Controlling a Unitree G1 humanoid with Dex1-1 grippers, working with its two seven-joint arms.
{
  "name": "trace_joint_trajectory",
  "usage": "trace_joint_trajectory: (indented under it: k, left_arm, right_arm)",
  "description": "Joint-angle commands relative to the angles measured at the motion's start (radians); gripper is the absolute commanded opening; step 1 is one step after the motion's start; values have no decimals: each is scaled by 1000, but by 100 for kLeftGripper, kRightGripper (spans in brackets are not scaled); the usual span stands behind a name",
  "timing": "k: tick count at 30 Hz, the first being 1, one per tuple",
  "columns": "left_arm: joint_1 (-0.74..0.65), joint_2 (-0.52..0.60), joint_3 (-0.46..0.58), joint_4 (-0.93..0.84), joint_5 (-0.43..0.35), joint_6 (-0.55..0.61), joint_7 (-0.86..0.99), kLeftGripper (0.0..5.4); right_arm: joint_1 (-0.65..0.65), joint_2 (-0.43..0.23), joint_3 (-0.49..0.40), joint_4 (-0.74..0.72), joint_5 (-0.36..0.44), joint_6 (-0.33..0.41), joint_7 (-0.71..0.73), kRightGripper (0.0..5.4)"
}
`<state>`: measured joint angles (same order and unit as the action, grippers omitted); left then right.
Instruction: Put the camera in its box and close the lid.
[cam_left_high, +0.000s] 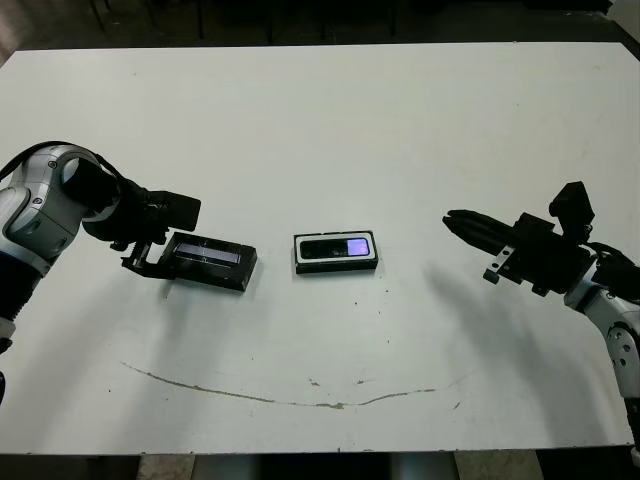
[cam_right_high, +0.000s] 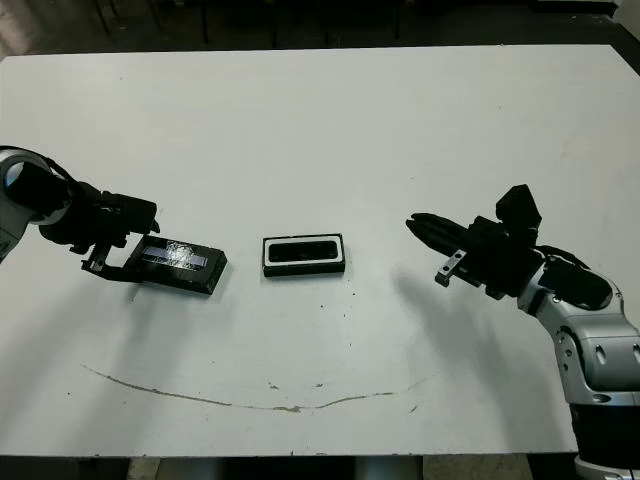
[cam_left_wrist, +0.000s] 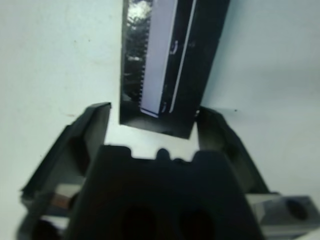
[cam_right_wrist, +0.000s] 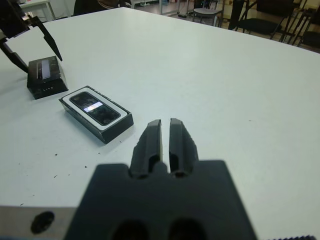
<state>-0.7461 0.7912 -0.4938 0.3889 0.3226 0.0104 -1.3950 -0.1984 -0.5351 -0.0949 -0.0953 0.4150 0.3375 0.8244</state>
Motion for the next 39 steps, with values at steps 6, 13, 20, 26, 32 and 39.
trace_joint_trajectory:
  k: [6, 13, 20, 26, 32, 39]
  left_arm:
    - [114, -46, -71, 45, 44, -18, 22, 255]
    - [111, -30, -64, 37, 23, -2, -34, 252]
    - [89, 4, 37, 47, -84, 58, -72, 251]
    - [88, 31, 207, 25, -268, 153, -87, 251]
    - [129, 42, 325, -18, -392, 247, -57, 251]
    - [208, 40, 375, -146, -462, 356, 11, 251]
  right_arm:
    - [17, -2, 7, 16, -5, -12, 4, 0]
    - [17, -1, 21, 13, -17, -7, -8, 0]
    - [9, 6, 36, 25, -22, -20, -8, 0]
    - [4, 11, 44, 39, -34, -42, -7, 0]
    - [6, 12, 49, 37, -28, -22, -10, 0]
    - [13, 21, 48, 51, -28, -38, -6, 0]
